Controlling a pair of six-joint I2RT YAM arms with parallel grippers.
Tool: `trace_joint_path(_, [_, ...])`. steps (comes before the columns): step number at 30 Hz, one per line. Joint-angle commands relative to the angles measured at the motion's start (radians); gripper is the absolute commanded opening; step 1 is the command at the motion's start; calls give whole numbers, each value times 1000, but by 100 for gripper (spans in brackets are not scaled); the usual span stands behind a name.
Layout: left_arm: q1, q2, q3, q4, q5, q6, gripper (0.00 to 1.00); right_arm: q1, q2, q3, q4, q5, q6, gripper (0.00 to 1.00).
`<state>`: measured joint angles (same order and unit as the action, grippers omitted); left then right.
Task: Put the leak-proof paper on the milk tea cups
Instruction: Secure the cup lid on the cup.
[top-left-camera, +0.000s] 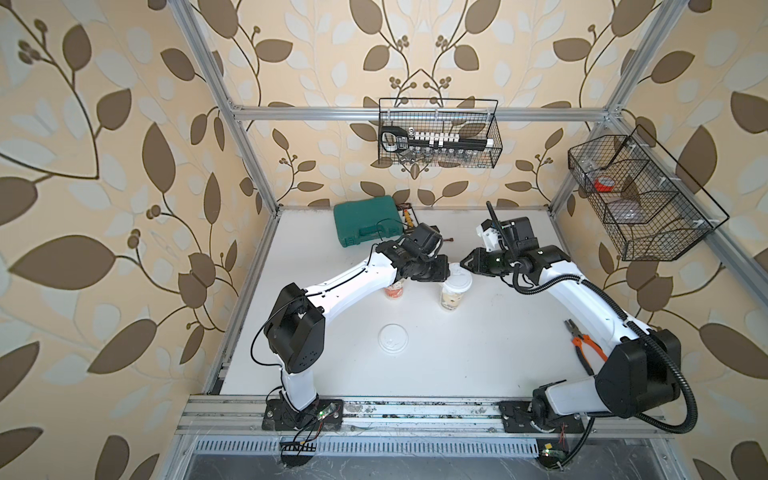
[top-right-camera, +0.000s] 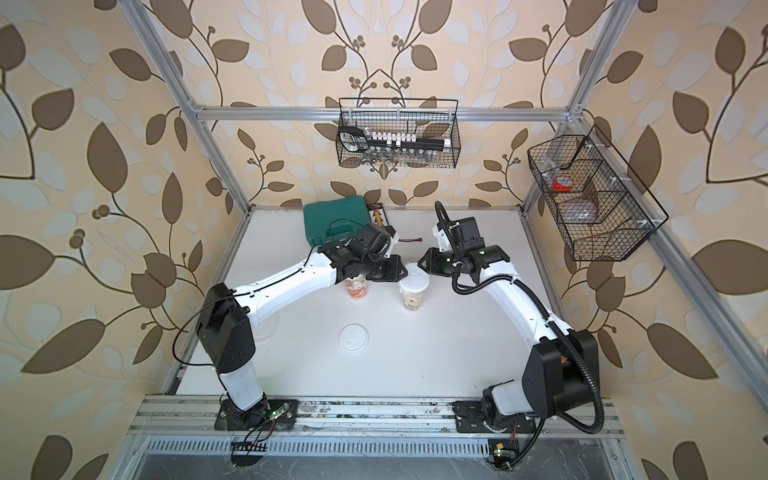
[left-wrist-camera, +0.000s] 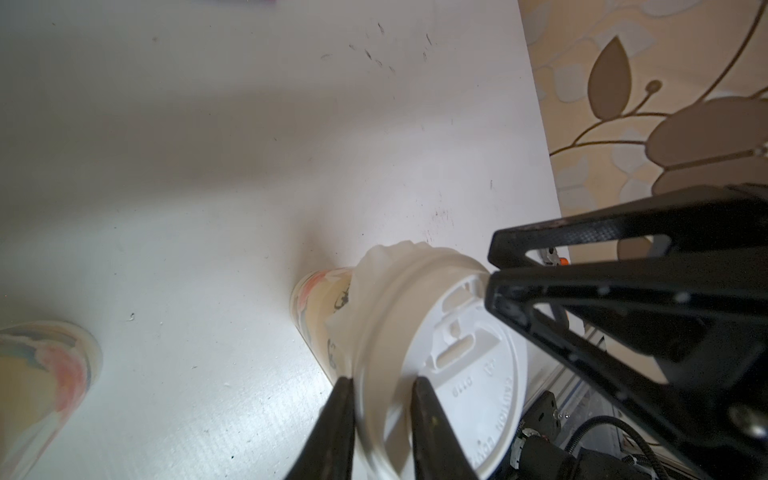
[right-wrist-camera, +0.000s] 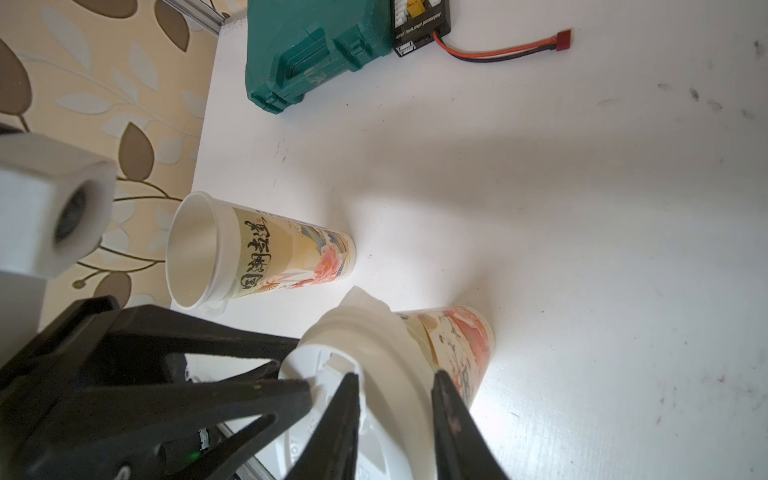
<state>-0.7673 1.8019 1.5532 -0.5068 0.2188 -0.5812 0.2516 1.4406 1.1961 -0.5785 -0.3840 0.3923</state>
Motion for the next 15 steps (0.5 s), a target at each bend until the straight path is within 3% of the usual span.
trace_joint_path(1, [-21, 73, -37, -174, -41, 17, 25, 3, 10, 22, 13, -23, -3, 28])
trace_joint_path(15, [-29, 79, -44, -174, -45, 14, 25, 3, -21, -146, 20, 7, 7, 22])
